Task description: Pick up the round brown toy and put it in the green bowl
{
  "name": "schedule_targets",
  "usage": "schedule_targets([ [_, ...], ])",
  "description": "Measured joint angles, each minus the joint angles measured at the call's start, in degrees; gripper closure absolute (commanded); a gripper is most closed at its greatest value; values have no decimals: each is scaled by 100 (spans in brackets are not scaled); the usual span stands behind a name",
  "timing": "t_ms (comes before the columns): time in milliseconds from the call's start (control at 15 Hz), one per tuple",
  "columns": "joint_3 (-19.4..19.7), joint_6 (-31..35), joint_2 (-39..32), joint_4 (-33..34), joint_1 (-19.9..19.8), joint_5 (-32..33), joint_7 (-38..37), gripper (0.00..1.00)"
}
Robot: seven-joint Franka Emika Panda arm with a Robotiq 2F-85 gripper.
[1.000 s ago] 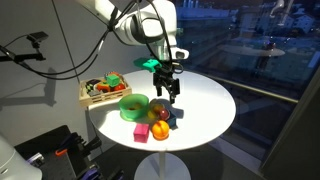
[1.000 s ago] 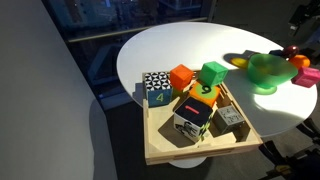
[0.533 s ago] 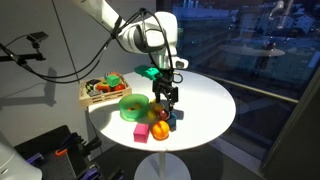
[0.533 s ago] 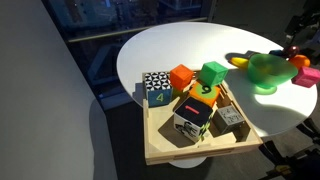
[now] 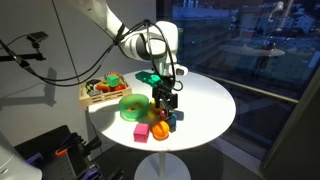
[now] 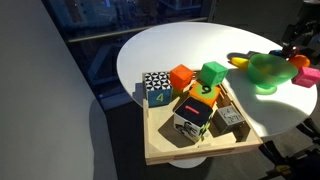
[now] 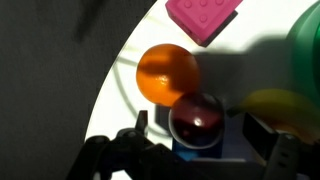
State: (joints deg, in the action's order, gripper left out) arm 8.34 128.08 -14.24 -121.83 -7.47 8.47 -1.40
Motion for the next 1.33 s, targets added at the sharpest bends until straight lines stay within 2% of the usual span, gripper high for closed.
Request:
schedule_targets([
  [267,0,82,-64,0,-1,0,56,66],
  [333,0,82,-57,0,-1,0,59,69],
  [733,-56,53,292,-68,60,0,60,69],
  [1333,-389,18,993,-652,394,0,60,69],
])
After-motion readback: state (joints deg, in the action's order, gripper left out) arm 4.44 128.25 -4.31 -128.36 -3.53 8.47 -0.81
